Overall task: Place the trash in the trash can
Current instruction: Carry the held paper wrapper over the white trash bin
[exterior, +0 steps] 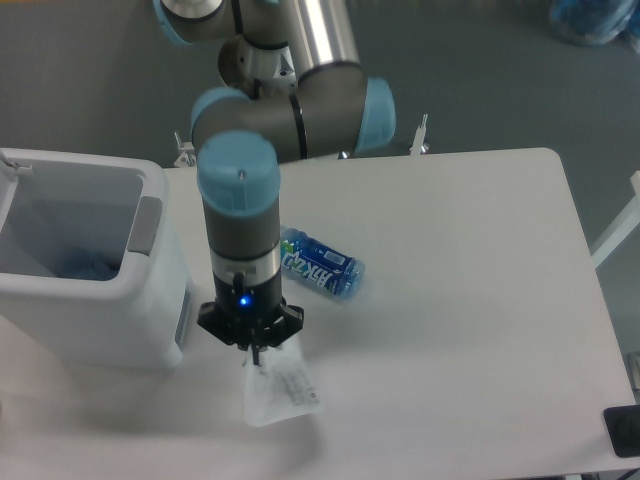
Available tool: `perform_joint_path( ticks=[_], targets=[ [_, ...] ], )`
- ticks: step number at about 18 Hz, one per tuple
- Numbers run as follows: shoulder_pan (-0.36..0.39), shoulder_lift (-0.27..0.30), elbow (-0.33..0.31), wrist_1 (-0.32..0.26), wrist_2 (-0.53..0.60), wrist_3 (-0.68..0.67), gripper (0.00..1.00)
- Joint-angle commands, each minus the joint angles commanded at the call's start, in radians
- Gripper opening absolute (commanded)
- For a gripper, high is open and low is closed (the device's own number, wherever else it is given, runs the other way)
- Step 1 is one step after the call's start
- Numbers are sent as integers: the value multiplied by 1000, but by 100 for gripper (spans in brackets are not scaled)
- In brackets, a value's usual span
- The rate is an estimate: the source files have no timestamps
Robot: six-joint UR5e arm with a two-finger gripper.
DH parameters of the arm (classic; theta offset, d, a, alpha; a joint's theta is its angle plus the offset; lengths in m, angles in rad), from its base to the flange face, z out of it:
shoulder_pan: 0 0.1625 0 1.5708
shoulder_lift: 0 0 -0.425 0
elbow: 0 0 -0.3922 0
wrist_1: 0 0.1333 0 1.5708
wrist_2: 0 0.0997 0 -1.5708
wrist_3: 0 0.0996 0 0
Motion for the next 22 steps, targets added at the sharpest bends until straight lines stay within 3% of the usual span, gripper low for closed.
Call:
perform_joint_path(
  ticks=[2,3,15,22],
  targets=[
    [49,81,18,0,-246,-5,0],
    [71,101,26,0,-284,-6,0],
    [69,233,29,0,-433,1,0],
    [37,341,-44,-2,-496,47,0]
  ],
)
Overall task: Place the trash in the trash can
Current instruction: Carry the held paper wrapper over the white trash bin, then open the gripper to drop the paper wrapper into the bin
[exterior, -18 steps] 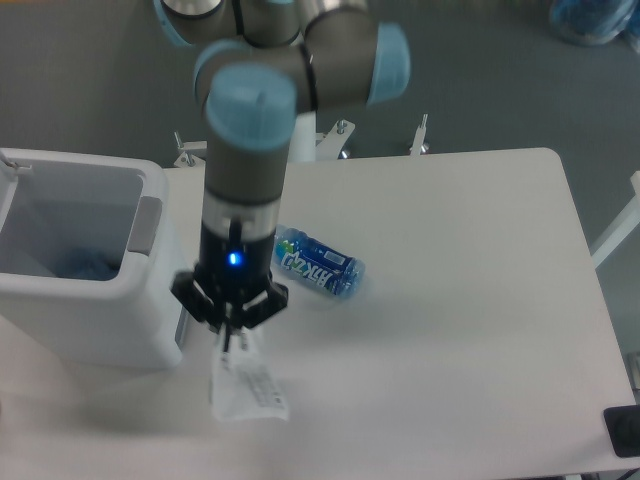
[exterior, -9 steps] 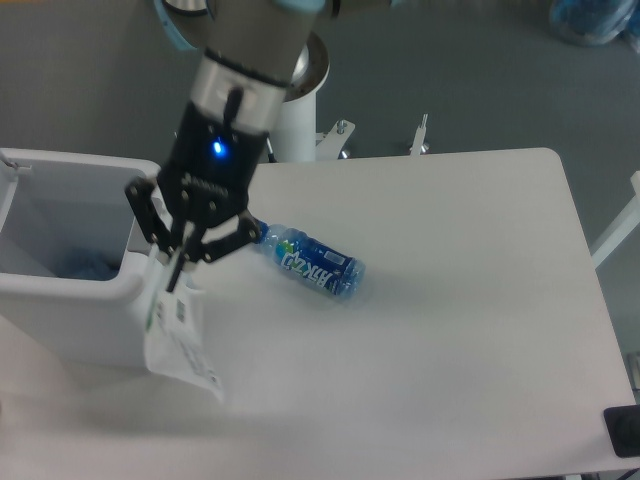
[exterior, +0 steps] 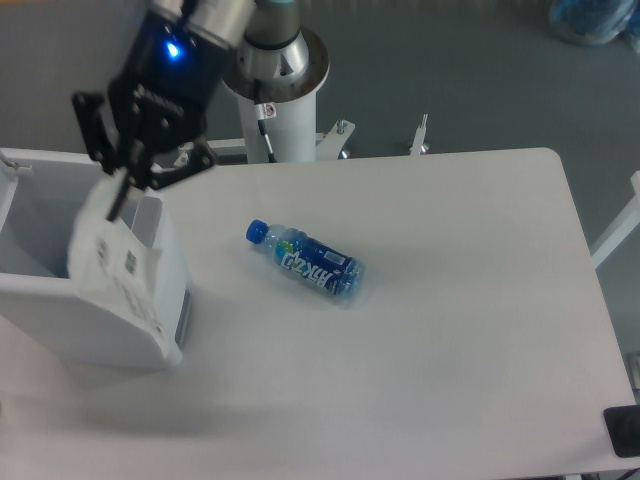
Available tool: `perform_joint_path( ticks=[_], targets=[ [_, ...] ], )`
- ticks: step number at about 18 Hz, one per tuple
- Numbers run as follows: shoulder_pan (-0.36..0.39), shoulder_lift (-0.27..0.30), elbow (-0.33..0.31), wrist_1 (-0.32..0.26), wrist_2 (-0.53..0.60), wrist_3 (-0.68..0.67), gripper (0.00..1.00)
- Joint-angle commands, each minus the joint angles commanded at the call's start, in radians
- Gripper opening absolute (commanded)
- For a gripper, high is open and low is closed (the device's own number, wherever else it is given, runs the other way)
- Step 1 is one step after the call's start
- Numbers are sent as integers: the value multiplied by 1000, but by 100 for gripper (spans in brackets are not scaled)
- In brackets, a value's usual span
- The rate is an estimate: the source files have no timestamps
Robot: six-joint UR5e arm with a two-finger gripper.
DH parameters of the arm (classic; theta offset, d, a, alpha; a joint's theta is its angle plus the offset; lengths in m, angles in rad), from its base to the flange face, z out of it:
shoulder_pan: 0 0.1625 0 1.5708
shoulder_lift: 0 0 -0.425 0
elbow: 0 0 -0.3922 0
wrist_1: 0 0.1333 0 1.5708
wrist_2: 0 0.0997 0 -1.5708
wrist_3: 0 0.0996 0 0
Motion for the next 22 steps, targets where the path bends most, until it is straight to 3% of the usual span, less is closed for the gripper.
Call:
perform_joint_path(
  ticks=[5,9,20,21,22],
  targets=[
    [-17,107,-162,-2,2,116,0],
    [-29,144,-250,-3,3,210,0],
    [-45,68,-272,-12,23,287,5],
    [-43,63,-276,-15,23,299,10],
    [-48,62,-279,-14,23,316,21]
  ],
)
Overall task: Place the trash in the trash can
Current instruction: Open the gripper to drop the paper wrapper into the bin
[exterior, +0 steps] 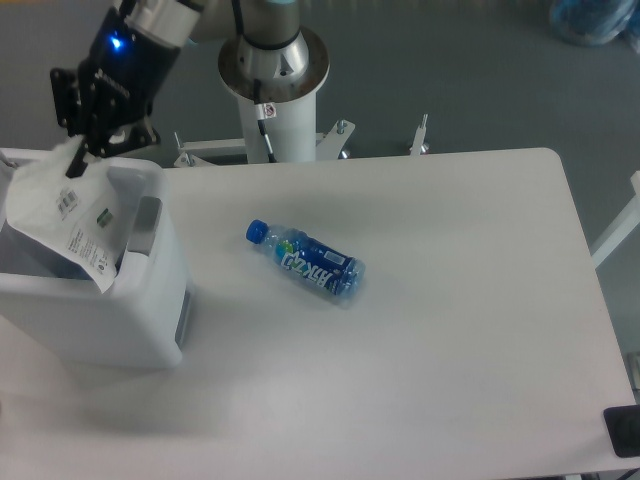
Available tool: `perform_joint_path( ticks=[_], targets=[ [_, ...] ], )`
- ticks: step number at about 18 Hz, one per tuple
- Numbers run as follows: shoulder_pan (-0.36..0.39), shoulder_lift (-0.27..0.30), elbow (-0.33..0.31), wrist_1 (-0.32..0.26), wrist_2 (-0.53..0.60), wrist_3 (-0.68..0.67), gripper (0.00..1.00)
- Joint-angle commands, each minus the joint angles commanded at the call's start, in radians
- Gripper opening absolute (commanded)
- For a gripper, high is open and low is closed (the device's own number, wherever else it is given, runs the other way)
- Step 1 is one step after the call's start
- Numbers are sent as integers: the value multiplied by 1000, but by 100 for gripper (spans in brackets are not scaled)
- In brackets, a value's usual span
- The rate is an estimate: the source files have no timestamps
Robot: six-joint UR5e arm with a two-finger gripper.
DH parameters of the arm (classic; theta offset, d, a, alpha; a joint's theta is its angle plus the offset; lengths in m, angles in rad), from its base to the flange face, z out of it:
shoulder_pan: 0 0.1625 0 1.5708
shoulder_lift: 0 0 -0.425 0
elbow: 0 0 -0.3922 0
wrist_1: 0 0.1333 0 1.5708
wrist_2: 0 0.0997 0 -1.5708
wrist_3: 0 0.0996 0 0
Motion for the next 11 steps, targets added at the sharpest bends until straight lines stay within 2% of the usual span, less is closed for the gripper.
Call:
perform_joint_path(
  ticks=[1,2,5,9,11],
  targets=[
    [-6,-5,-2,-2,0,23,32],
    [-8,-8,-3,-2,2,44,55],
    [-8,-15,-2,0,18,46,76],
    [-8,-18,-3,0,26,37,83],
    [-6,-14,0,2,26,35,94]
  ],
)
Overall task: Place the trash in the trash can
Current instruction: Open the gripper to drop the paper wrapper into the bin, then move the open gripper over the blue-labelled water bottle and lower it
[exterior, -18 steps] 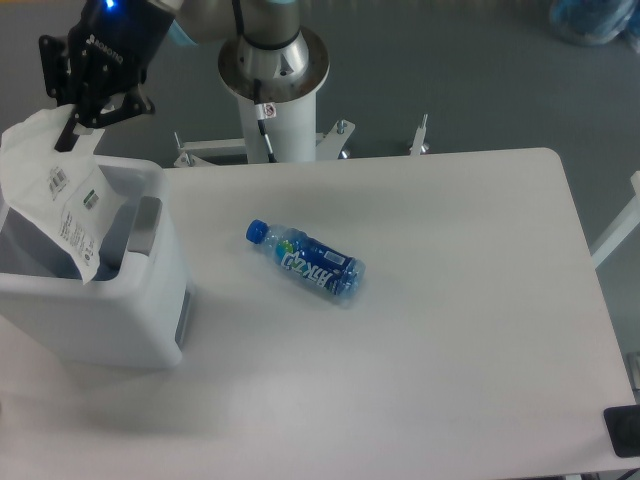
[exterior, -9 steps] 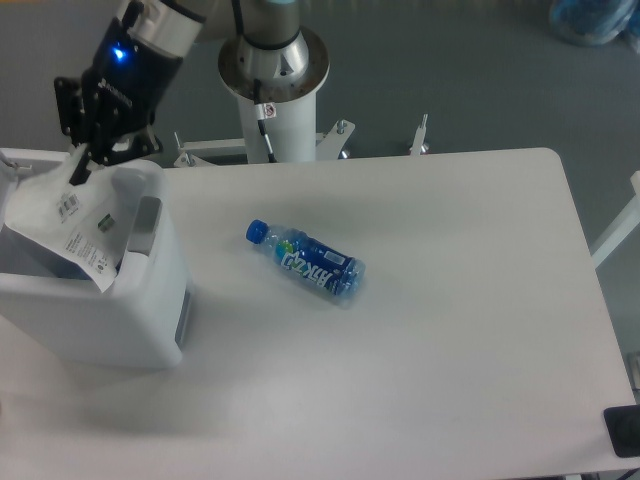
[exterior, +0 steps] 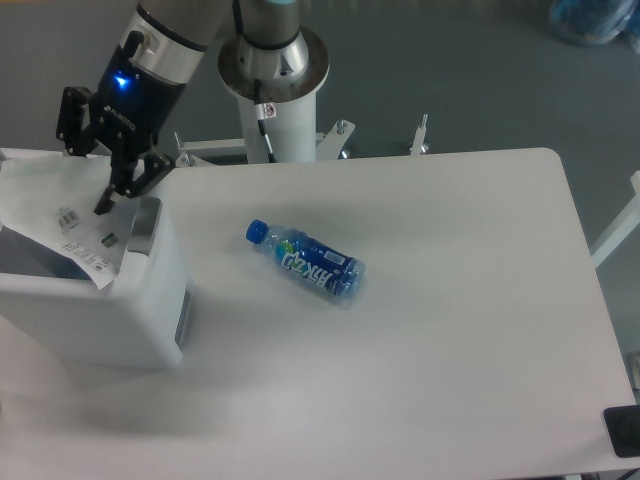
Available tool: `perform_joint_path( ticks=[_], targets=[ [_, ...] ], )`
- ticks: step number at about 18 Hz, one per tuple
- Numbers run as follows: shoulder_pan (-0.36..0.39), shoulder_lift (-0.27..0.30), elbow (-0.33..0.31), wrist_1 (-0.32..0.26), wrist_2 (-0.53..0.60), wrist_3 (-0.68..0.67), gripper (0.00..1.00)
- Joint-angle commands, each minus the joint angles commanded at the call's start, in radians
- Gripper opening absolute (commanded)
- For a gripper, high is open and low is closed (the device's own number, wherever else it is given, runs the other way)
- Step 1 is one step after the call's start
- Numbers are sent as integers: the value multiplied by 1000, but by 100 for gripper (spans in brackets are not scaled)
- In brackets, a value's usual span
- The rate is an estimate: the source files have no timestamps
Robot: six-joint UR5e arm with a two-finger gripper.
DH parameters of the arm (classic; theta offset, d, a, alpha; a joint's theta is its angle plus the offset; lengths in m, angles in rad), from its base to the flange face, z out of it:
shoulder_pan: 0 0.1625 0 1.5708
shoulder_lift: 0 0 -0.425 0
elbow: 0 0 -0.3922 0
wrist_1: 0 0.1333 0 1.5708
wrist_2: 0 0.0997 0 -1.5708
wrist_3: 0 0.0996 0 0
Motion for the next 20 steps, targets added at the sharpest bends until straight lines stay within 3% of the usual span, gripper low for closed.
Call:
perform_joint_path(
  ticks=[2,9,16,20],
  targets=[
    [0,6,9,-2,2,-2,100],
    [23,25,26,-2,3,0,100],
    [260,38,34,3,3,23,100],
    [350,25,9,3,5,170,100]
  ],
)
